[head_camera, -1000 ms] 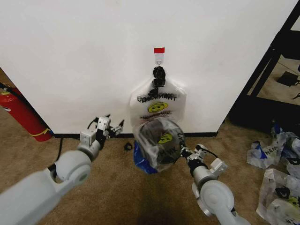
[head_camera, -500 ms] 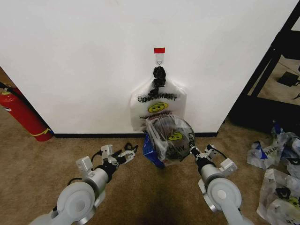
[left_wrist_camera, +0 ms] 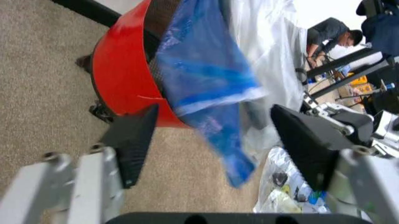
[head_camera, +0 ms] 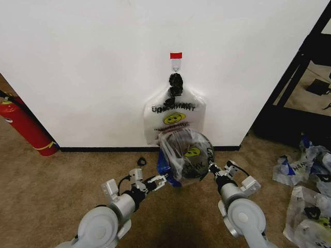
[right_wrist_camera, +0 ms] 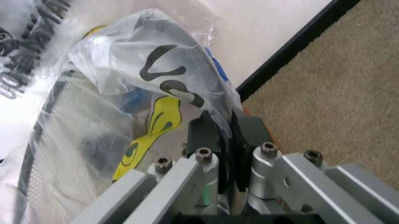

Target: Pick up the garbage bag from the wall and place it over the trash bin.

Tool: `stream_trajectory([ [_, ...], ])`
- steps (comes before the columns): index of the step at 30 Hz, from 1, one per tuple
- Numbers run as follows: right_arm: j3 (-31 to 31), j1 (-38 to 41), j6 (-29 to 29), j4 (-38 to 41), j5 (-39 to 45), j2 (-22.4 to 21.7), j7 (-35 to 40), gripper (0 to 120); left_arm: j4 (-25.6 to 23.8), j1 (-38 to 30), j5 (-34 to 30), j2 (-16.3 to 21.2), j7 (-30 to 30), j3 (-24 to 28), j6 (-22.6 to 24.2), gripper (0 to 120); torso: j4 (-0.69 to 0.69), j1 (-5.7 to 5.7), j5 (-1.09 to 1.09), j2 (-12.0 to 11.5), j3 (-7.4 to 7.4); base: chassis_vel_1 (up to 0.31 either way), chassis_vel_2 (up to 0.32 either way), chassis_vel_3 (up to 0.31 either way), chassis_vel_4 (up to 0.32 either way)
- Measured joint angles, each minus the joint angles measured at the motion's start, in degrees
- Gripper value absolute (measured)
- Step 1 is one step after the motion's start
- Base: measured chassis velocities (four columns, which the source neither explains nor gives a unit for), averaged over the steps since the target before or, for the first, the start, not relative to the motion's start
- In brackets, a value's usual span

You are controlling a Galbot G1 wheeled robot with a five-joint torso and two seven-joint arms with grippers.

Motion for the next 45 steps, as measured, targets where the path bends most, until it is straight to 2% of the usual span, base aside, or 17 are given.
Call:
stream_trajectory([
  [1,0.03,-0.05,-0.02,0.02,-0.03,-0.05,0.01,1,0.01,0.0,0.06,-0.02,0.07,0.05,-0.02,66,0.0,0.0,0.0,0.0,0.0,0.0,0.0,0.0,0.0],
  [5,0.04,-0.15,-0.13,0.33,-0.01,-0.15,0.13,1,-0.03,-0.09,0.33,-0.11,0.23,0.15,-0.25,48,0.0,0.0,0.0,0.0,0.0,0.0,0.0,0.0,0.0],
  [6,0.04,-0.15,-0.13,0.33,-0.01,-0.15,0.13,1,-0.03,-0.09,0.33,-0.11,0.23,0.15,-0.25,48,0.0,0.0,0.0,0.0,0.0,0.0,0.0,0.0,0.0],
  [9,-0.09,-0.13,-0.15,0.46,0.05,0.02,0.23,1,-0.04,-0.2,0.57,-0.16,0.22,0.19,-0.38,38,0.0,0.0,0.0,0.0,0.0,0.0,0.0,0.0,0.0],
  [13,-0.21,-0.17,-0.15,0.68,0.31,0.26,0.37,1,-0.12,-0.2,1.95,-0.3,-0.3,0.55,-0.36,18,0.0,0.0,0.0,0.0,0.0,0.0,0.0,0.0,0.0],
  [15,-0.21,-0.18,-0.15,0.69,0.32,0.29,0.38,1,-0.12,-0.2,2.08,-0.33,-0.35,0.59,-0.36,16,0.0,0.0,0.0,0.0,0.0,0.0,0.0,0.0,0.0],
  [16,-0.21,-0.23,-0.15,0.74,0.39,0.41,0.43,1,-0.11,-0.19,2.43,-0.42,-0.5,0.7,-0.36,10,0.0,0.0,0.0,0.0,0.0,0.0,0.0,0.0,0.0],
  [17,-0.21,-0.23,-0.15,0.75,0.4,0.43,0.43,1,-0.1,-0.19,2.47,-0.44,-0.51,0.71,-0.36,10,0.0,0.0,0.0,0.0,0.0,0.0,0.0,0.0,0.0],
  [19,-0.18,-0.44,-0.15,0.82,0.44,0.81,0.43,1,0.23,-0.26,3.62,-0.6,-0.96,0.91,-0.38,0,0.0,0.0,0.0,0.0,0.0,0.0,0.0,0.0,0.0],
  [29,-0.32,-0.94,-0.15,0.92,0.7,1.58,0.43,1,2.28,-0.9,6.32,-1.31,-2.48,1.2,-0.54,0,-0.01,0.0,0.0,0.0,0.0,0.0,0.0,0.0,0.0],
  [36,-0.11,-1.28,-0.22,2.59,2.33,1.71,0.8,1,5.64,-0.69,9.62,-2.16,-3.34,1.76,-0.57,0,0.0,0.0,0.0,0.0,0.0,0.0,0.0,0.0,0.0],
  [38,-0.12,-1.88,-0.23,3.47,2.55,1.82,0.86,1,7.94,-1.37,11.92,-3.84,-4.19,3.03,-0.44,0,0.0,0.0,0.0,0.0,0.0,0.0,0.0,0.0,0.0],
  [45,-0.51,-3.2,-0.54,5.0,2.58,2.5,0.9,1,10.43,-3.13,14.93,-6.92,-4.57,5.1,-0.07,0,-0.01,0.0,0.0,0.0,0.0,0.0,0.0,0.0,0.0],
])
